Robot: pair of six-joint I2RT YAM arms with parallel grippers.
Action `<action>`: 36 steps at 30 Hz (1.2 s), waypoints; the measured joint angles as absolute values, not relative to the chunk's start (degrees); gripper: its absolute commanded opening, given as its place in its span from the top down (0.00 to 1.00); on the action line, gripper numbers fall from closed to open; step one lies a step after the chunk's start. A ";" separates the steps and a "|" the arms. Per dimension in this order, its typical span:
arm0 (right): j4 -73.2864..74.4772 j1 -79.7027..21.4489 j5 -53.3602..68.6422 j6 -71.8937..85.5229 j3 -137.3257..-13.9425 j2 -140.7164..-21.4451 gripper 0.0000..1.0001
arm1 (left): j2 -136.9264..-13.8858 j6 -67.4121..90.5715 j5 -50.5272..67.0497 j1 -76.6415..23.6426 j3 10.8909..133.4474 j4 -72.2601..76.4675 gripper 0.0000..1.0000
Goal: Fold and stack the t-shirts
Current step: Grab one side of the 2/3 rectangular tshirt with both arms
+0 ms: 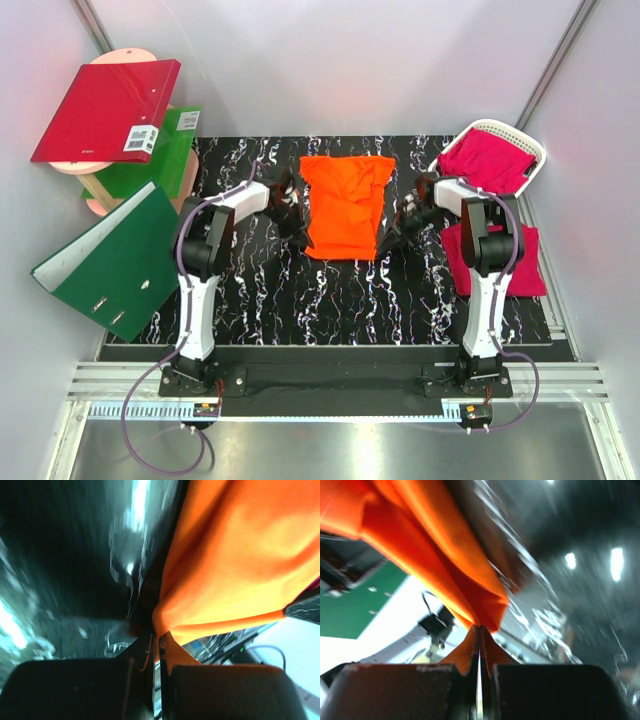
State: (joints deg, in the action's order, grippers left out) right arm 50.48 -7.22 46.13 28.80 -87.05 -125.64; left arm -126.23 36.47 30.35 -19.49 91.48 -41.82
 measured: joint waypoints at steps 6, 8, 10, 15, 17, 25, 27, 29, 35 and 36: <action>53.60 -7.49 45.54 24.99 -77.82 -120.95 0.44 | -120.42 35.62 31.79 -21.78 81.23 -40.80 1.00; 54.37 -7.44 44.14 23.90 -76.58 -119.74 0.20 | -118.65 35.14 31.51 -22.52 78.65 -41.08 1.00; 55.13 -7.44 42.52 23.49 -76.40 -118.39 0.12 | -117.99 34.89 31.55 -22.72 77.43 -40.99 1.00; 55.46 -7.42 41.19 23.18 -77.23 -114.13 0.12 | -117.91 34.70 31.77 -22.72 77.23 -40.91 1.00; 55.29 -7.38 41.95 23.16 -77.34 -113.54 0.13 | -117.91 34.57 31.81 -22.79 77.23 -40.91 0.76; 54.70 -8.56 43.77 22.63 -70.11 -113.78 0.16 | -117.78 34.63 34.33 -22.96 79.13 -41.10 0.27; 53.47 -9.30 43.55 22.79 -68.07 -113.78 0.18 | -117.78 34.61 34.39 -22.98 79.18 -41.10 0.28; 51.24 -10.02 43.33 22.98 -66.02 -113.40 0.18 | -117.78 34.61 34.44 -22.98 79.18 -41.10 0.28; 42.89 -12.14 43.33 26.59 -63.46 -112.31 0.23 | -117.80 34.35 34.37 -22.98 79.18 -41.23 0.34; 42.06 -12.49 43.53 27.31 -63.46 -112.36 0.25 | -117.80 34.30 34.30 -22.98 79.18 -41.32 0.37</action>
State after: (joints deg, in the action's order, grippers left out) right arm 42.06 -12.49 43.53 27.31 -63.46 -112.36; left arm -117.80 34.30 34.30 -22.98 79.18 -41.32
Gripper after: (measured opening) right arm 0.793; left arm 0.683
